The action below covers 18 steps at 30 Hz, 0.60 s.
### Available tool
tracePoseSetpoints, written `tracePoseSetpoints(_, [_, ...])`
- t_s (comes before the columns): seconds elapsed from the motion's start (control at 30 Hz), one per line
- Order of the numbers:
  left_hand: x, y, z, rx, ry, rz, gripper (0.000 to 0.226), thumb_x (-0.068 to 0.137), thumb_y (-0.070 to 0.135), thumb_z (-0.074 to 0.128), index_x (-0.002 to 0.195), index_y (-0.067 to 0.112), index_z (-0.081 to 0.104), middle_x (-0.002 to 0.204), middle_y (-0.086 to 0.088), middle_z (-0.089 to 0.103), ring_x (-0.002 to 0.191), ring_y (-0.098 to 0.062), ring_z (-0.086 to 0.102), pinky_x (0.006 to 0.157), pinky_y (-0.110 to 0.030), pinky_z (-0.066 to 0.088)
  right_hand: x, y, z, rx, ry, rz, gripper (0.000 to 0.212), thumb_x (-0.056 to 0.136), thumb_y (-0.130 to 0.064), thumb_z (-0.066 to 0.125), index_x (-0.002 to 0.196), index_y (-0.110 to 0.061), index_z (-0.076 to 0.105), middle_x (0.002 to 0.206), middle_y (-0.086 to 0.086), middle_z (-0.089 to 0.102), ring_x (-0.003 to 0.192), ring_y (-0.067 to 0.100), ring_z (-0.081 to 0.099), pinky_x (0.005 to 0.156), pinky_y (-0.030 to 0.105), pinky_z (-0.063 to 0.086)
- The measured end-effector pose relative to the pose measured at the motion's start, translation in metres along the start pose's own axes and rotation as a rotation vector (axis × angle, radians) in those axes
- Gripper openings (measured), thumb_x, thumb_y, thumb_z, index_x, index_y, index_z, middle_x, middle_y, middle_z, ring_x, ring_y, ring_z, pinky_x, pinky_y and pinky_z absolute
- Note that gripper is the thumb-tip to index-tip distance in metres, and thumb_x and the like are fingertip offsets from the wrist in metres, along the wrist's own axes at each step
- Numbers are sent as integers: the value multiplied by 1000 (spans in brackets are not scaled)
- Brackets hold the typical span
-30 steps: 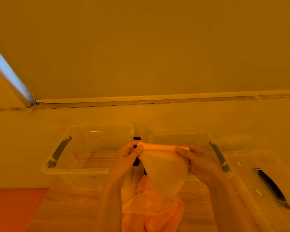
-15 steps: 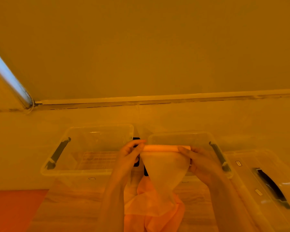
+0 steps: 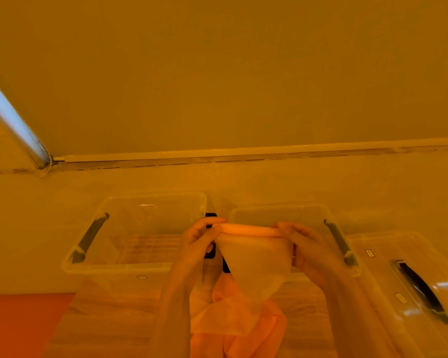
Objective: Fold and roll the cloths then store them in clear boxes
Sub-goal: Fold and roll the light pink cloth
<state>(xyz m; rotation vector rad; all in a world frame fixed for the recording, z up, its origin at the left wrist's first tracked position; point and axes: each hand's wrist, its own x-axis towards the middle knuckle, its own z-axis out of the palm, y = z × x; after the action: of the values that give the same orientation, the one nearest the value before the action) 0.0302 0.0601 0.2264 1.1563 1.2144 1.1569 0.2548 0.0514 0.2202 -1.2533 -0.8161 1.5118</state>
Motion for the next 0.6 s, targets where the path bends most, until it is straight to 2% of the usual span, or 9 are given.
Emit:
tracePoseSetpoints(0.07, [1,1,3,-9,40,-1,14,89,24,60,93,18,71,87,-3,62,63,-9,46,53,-19,36,0,0,3,-14,17,-13,20,74,-32,69,89,-20,73,91,7,68,81,20,61,66,36,48])
tracePoseSetpoints(0.2, [4,2,2,-64,27,-59,17,89,21,60,102,20,71,85,-3,58,65,-12,45,55,-23,35,2,0,2,12,14,-31,10,84,-17,65,92,-17,71,88,6,68,75,17,61,63,33,48])
tracePoseSetpoints(0.3, [5,0,3,-87,-8,-137,15,90,23,59,92,22,74,74,-1,55,63,-11,45,56,-25,31,3,-1,2,-11,3,-39,9,85,-17,64,92,-18,70,88,5,66,75,17,60,61,33,45])
tracePoseSetpoints(0.37, [4,1,5,-21,-20,-146,19,92,31,55,96,22,71,71,3,54,62,-8,47,55,-22,34,3,0,3,-21,10,-39,9,84,-18,65,91,-20,70,92,8,64,76,18,60,61,32,45])
tracePoseSetpoints(0.43, [2,3,5,44,-52,-117,24,94,37,50,102,25,70,76,5,56,67,-9,52,58,-22,40,4,1,3,-21,14,-40,9,84,-17,65,91,-20,70,94,10,63,76,19,60,60,32,45])
tracePoseSetpoints(0.53, [1,4,4,99,-74,-81,23,94,36,48,98,30,70,89,-3,60,79,-19,56,69,-32,44,5,1,0,-37,10,-40,14,84,-18,65,96,-22,71,98,13,64,82,23,60,66,36,47])
tracePoseSetpoints(0.6, [1,5,2,112,-89,-61,20,95,31,50,97,29,69,87,-4,59,75,-18,53,66,-31,42,5,1,-1,-42,-11,-24,24,84,-17,65,107,-21,68,102,12,67,90,25,63,71,38,49])
